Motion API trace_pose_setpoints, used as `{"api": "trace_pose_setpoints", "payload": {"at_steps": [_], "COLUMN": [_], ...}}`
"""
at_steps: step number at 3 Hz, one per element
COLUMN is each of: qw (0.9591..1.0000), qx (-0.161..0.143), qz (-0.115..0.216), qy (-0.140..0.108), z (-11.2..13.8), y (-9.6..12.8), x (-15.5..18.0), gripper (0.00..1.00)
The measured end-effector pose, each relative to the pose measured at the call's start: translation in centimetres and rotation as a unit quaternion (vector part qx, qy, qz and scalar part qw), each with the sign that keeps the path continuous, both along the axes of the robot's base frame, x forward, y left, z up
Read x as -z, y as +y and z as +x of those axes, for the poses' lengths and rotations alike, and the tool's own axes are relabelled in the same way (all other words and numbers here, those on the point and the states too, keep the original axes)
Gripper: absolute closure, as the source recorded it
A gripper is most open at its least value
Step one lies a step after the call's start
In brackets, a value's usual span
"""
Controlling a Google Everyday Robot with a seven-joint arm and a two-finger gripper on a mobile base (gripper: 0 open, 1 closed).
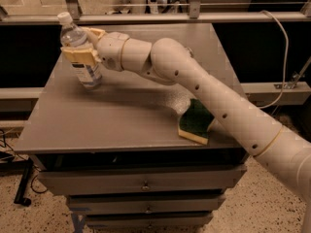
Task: Place blue plastic bottle upright
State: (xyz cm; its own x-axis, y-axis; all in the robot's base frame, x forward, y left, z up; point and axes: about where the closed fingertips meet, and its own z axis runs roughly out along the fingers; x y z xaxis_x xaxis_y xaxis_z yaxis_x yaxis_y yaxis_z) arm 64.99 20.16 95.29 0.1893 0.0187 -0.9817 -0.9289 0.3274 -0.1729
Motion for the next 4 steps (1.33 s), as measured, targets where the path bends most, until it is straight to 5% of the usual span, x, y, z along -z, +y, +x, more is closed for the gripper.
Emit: {"api": "trace_pose_setpoints", "payload": {"at_steps": [3,4], "qw": [1.0,0.9998], "qx": [0.008,0.016], "qz": [-0.004,-0.009], "qy": [0.005,0.005], "z": [-1.1,-1.7], "y": [-0.6,-1.4], "x": [1.4,1.2], "gripper": [0.15,0.0]}}
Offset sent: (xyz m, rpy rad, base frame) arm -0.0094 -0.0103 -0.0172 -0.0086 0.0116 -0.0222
